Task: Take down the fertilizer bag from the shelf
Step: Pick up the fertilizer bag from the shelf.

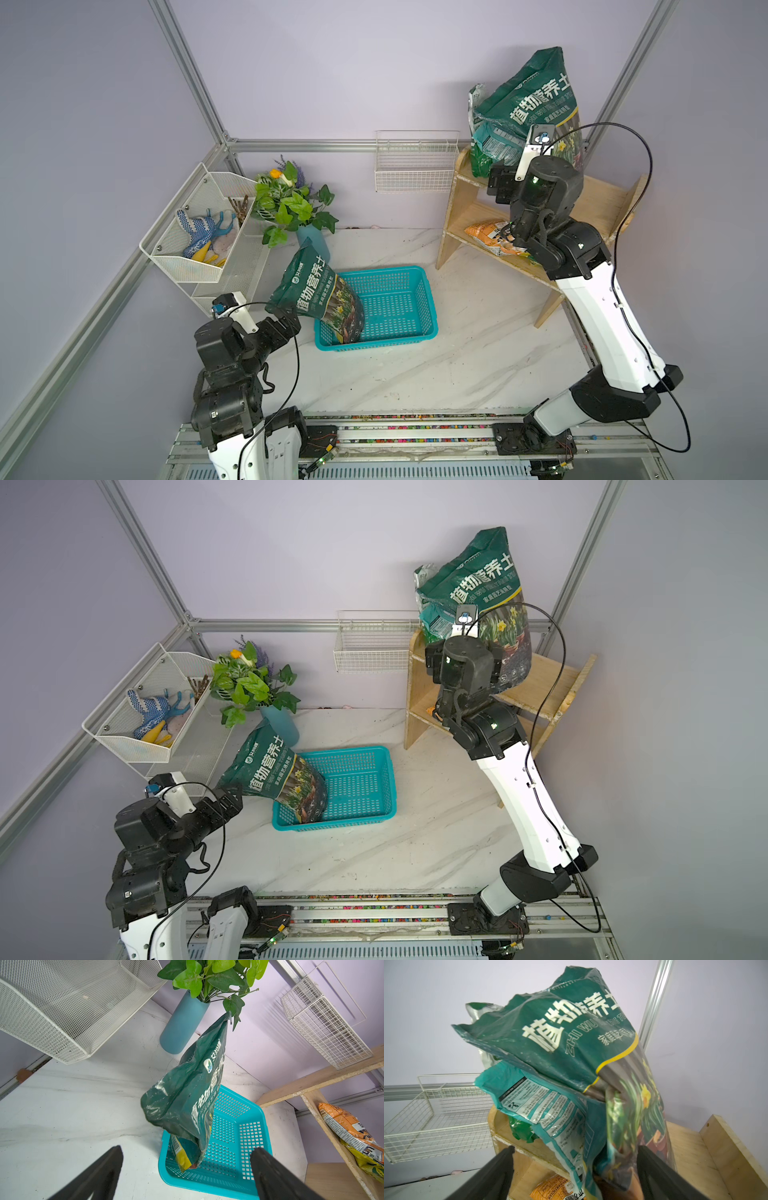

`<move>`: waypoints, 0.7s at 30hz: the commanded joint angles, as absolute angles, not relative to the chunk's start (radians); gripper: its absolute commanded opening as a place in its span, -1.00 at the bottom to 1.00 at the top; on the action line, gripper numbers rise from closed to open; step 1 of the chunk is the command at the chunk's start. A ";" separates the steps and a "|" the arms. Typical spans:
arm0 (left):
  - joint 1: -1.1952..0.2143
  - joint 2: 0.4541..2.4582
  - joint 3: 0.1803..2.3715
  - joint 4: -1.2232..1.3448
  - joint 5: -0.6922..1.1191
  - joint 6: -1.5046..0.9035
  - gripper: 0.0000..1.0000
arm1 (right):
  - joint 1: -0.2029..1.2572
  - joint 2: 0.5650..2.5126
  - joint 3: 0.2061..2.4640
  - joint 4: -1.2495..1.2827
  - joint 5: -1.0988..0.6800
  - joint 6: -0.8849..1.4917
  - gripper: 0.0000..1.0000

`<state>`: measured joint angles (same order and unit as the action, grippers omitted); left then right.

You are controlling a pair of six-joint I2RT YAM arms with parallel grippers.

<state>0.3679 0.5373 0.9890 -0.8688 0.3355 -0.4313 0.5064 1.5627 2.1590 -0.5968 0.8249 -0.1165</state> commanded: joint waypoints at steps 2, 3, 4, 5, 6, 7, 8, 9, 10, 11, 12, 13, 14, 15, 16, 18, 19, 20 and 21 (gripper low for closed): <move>0.364 0.540 0.989 -0.876 0.339 -0.417 0.99 | 0.452 1.589 2.188 -0.612 0.773 -0.108 0.94; 0.364 0.541 0.988 -0.874 0.340 -0.417 0.99 | 0.441 1.599 2.197 -0.621 0.755 -0.103 0.95; 0.364 0.542 0.988 -0.874 0.341 -0.417 0.99 | 0.435 1.612 2.208 -0.631 0.750 -0.102 0.95; 0.364 0.540 0.988 -0.875 0.341 -0.417 0.99 | 0.428 1.626 2.223 -0.639 0.749 -0.101 0.95; 0.364 0.543 0.988 -0.874 0.342 -0.417 0.99 | 0.421 1.639 2.236 -0.646 0.746 -0.100 0.95; 0.365 0.542 0.988 -0.874 0.341 -0.417 0.99 | 0.413 1.650 2.250 -0.654 0.746 -0.096 0.95; 0.364 0.542 0.988 -0.874 0.342 -0.417 0.99 | 0.404 1.663 2.268 -0.664 0.747 -0.091 0.95; 0.364 0.542 0.988 -0.874 0.343 -0.417 0.99 | 0.394 1.675 2.284 -0.674 0.743 -0.085 0.94; 0.364 0.542 0.988 -0.874 0.344 -0.417 0.99 | 0.384 1.683 2.296 -0.680 0.740 -0.082 0.94; 0.364 0.542 0.988 -0.874 0.344 -0.416 0.99 | 0.374 1.693 2.306 -0.683 0.741 -0.079 0.91; 0.364 0.543 0.988 -0.873 0.344 -0.416 0.99 | 0.363 1.701 2.316 -0.687 0.740 -0.078 0.82; 0.365 0.543 0.988 -0.873 0.344 -0.416 0.99 | 0.355 1.709 2.328 -0.695 0.739 -0.077 0.69; 0.364 0.544 0.988 -0.873 0.345 -0.416 0.99 | 0.343 1.717 2.340 -0.706 0.737 -0.068 0.45; 0.364 0.545 0.988 -0.873 0.346 -0.416 0.99 | 0.333 1.721 2.347 -0.716 0.729 -0.061 0.16; 0.364 0.546 0.988 -0.873 0.347 -0.416 0.99 | 0.322 1.719 2.348 -0.723 0.712 -0.051 -0.15; 0.363 0.548 0.988 -0.873 0.349 -0.416 0.99 | 0.307 1.704 2.338 -0.728 0.679 -0.026 -0.54; 0.362 0.548 0.988 -0.873 0.348 -0.416 0.99 | 0.301 1.694 2.332 -0.729 0.660 -0.015 -0.70; 0.363 0.548 0.988 -0.873 0.349 -0.416 0.99 | 0.299 1.682 2.323 -0.727 0.641 -0.007 -0.82; 0.362 0.549 0.988 -0.873 0.349 -0.416 0.99 | 0.298 1.671 2.316 -0.726 0.628 -0.001 -0.90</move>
<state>0.3664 0.5442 0.9890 -0.8684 0.3374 -0.4313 0.3073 1.6917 2.3341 -0.6666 0.6926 -0.0448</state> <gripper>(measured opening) 0.995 0.094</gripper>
